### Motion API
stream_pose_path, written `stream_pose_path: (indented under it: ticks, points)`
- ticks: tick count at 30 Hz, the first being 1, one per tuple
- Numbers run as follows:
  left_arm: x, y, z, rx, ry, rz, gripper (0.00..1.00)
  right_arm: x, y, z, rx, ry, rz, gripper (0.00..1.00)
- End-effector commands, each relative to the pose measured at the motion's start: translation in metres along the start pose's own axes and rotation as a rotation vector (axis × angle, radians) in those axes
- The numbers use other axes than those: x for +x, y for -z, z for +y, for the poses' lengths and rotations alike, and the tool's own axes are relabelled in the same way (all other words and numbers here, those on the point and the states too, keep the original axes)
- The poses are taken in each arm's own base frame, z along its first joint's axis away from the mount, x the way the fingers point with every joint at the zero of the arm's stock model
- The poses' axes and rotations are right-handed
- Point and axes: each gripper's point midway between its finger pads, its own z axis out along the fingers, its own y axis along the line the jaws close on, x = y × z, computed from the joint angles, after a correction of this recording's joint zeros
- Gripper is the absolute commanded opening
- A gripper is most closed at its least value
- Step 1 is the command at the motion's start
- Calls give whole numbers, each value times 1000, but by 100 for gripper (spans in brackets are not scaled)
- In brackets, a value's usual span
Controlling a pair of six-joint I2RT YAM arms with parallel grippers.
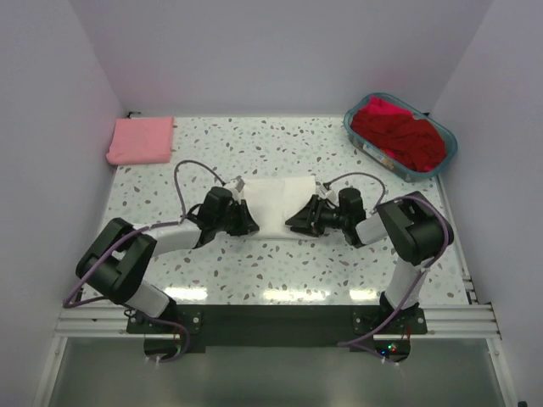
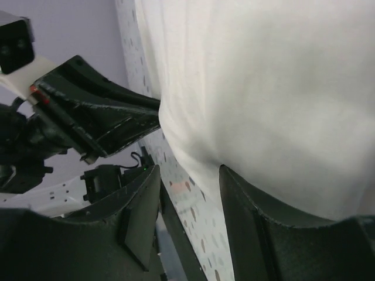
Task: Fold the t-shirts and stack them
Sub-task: Fold the tshirt
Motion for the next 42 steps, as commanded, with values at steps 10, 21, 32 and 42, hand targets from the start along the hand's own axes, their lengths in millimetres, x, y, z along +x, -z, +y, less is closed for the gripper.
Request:
stream_pose_path:
  ticks: [10,21,32,42]
  points:
    - [5,32,12,-60,100,-75,22,-7,47,-1,-137,0,-146,50]
    - [-95,32,-28,77,120,-330,33,-86,36,85,-144,170,-275,53]
    - [-72,-35,36,-11,291,-240,26,-101,-7,-20,-21,16,-294,53]
    - [-108,6,40,20,327,-393,24,-113,25,-15,-14,59,-329,54]
